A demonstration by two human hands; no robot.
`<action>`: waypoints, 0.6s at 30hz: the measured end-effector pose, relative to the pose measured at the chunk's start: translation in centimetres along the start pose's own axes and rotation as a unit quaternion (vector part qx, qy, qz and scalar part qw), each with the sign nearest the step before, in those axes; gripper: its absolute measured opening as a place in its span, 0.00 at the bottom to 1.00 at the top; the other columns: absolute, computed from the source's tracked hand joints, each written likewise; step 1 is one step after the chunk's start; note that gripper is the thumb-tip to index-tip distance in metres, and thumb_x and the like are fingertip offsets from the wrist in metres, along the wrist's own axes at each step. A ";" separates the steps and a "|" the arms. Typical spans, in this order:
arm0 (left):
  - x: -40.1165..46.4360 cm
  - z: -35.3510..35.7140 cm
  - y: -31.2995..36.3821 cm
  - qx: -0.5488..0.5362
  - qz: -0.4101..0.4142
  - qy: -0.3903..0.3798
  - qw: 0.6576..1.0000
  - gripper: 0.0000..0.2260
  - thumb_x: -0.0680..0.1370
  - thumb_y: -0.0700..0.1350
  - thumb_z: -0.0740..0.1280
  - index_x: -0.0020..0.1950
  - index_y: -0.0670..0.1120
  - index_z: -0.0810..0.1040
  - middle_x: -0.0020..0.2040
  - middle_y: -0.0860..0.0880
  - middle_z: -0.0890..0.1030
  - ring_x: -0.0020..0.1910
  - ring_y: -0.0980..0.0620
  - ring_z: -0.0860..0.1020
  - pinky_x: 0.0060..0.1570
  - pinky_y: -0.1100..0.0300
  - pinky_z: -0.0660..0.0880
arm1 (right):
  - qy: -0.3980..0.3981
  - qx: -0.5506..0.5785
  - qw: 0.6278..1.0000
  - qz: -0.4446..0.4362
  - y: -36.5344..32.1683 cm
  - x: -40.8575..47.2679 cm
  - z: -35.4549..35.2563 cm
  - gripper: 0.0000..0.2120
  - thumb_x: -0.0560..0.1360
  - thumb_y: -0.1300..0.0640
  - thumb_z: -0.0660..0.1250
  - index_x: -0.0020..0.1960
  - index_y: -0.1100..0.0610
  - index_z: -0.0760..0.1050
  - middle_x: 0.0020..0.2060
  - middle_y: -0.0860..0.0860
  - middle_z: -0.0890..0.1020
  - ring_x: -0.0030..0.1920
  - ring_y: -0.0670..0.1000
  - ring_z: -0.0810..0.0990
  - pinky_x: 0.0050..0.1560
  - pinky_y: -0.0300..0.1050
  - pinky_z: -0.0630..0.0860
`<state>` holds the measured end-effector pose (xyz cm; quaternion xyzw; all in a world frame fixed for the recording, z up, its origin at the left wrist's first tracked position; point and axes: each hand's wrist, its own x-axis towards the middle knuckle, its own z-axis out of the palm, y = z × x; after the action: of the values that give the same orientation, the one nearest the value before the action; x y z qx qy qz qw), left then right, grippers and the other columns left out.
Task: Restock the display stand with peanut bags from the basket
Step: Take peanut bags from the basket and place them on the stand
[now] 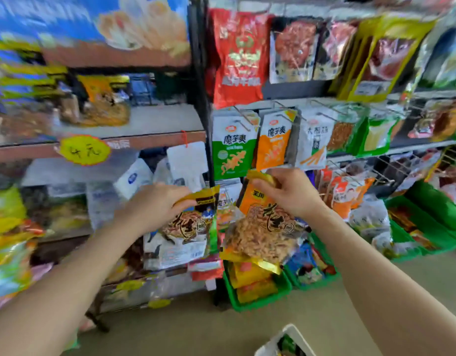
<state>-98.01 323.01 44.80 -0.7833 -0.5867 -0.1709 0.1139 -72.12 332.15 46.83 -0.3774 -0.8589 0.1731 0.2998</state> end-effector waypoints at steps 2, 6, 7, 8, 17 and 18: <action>-1.4 -3.4 -3.3 0.013 -0.024 0.020 0.999 0.18 0.74 0.56 0.58 0.35 0.44 0.75 0.28 0.45 0.77 0.28 0.44 0.77 0.24 0.61 0.61 | 0.022 -0.010 0.999 -0.043 -4.2 3.6 1.4 0.23 0.75 0.49 0.65 0.26 0.50 0.60 0.19 0.45 0.62 0.21 0.43 0.66 0.25 0.40 0.56; -4.0 -9.4 -11.0 0.083 -0.047 0.088 0.992 0.18 0.75 0.56 0.57 0.40 0.44 0.78 0.33 0.45 0.81 0.32 0.43 0.80 0.23 0.59 0.67 | 0.081 -0.046 0.991 -0.101 -11.8 9.6 4.7 0.21 0.74 0.43 0.58 0.28 0.54 0.62 0.20 0.45 0.62 0.24 0.52 0.68 0.25 0.37 0.57; -4.4 -10.7 -12.6 0.098 -0.057 0.099 0.989 0.18 0.75 0.56 0.56 0.40 0.44 0.78 0.32 0.45 0.81 0.31 0.43 0.80 0.22 0.60 0.66 | 0.093 -0.063 0.988 -0.107 -13.1 10.8 5.4 0.21 0.73 0.43 0.57 0.28 0.56 0.62 0.20 0.46 0.61 0.25 0.56 0.70 0.25 0.39 0.55; -4.7 -11.9 -14.1 0.112 -0.063 0.111 0.985 0.18 0.75 0.56 0.56 0.38 0.44 0.78 0.31 0.45 0.80 0.29 0.43 0.80 0.22 0.60 0.67 | 0.099 -0.082 0.985 -0.111 -14.3 12.0 6.0 0.22 0.74 0.41 0.56 0.28 0.55 0.61 0.20 0.47 0.61 0.26 0.57 0.71 0.25 0.40 0.54; -2.5 -18.8 -25.8 0.126 -0.221 0.208 0.944 0.15 0.79 0.49 0.60 0.39 0.40 0.73 0.26 0.50 0.64 0.30 0.44 0.69 0.23 0.59 0.54 | 0.181 -0.095 0.966 -0.161 -20.1 24.8 9.4 0.32 0.70 0.32 0.50 0.28 0.60 0.68 0.22 0.61 0.72 0.25 0.59 0.74 0.27 0.51 0.68; -1.6 -18.8 -26.6 0.125 -0.242 0.211 0.939 0.15 0.79 0.50 0.60 0.39 0.40 0.72 0.26 0.49 0.64 0.31 0.42 0.70 0.24 0.57 0.57 | 0.185 -0.102 0.963 -0.165 -20.2 26.2 9.5 0.36 0.70 0.31 0.49 0.31 0.63 0.73 0.23 0.63 0.75 0.27 0.60 0.75 0.28 0.52 0.71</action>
<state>-126.40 322.02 60.82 -0.5430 -0.7377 -0.2800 0.2873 -103.31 337.92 60.24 -0.2843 -0.8522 -0.0402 0.4375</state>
